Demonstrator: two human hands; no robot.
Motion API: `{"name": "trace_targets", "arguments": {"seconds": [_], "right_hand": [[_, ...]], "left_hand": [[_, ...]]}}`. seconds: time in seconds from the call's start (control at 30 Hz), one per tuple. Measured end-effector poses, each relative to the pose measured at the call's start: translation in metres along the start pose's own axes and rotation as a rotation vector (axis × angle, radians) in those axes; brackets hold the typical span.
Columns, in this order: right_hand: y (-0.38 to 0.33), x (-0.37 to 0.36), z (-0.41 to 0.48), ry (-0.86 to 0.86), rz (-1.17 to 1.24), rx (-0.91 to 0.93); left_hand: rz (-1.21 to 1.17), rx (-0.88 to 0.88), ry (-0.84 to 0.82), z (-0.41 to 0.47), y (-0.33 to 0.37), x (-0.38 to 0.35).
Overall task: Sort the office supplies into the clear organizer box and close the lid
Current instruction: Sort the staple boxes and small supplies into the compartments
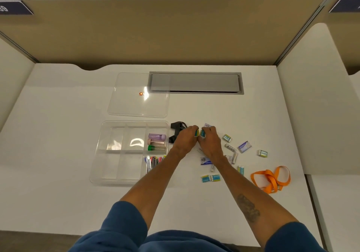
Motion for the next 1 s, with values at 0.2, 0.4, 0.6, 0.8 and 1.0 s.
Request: {"name": "trace_targets", "arguments": {"seconds": [0.2, 0.4, 0.6, 0.8, 1.0], "right_hand": [[-0.029, -0.011, 0.002, 0.076, 0.350, -0.059], [-0.078, -0.059, -0.004, -0.080, 0.432, -0.047], [-0.122, -0.120, -0.025, -0.269, 0.258, 0.097], [-0.146, -0.167, -0.046, -0.369, 0.069, 0.257], [-0.147, -0.186, -0.046, -0.410, 0.014, 0.231]], "left_hand": [[-0.045, -0.026, 0.152, -0.017, -0.028, 0.053], [-0.028, 0.033, 0.219, -0.054, -0.086, 0.080], [0.059, 0.112, 0.167, -0.089, -0.146, 0.092], [0.184, 0.161, 0.151, -0.112, -0.185, 0.104], [0.251, 0.199, 0.065, -0.122, -0.207, 0.105]]}}
Point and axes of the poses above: each hand's wrist, its own z-axis towards the middle knuckle, its own x-axis out of the back of the hand, y = z × x, the point moved 7 cm from there along z, towards the middle knuckle, and after that the axes turned 13 degrees about z, right-handed, at the moved point
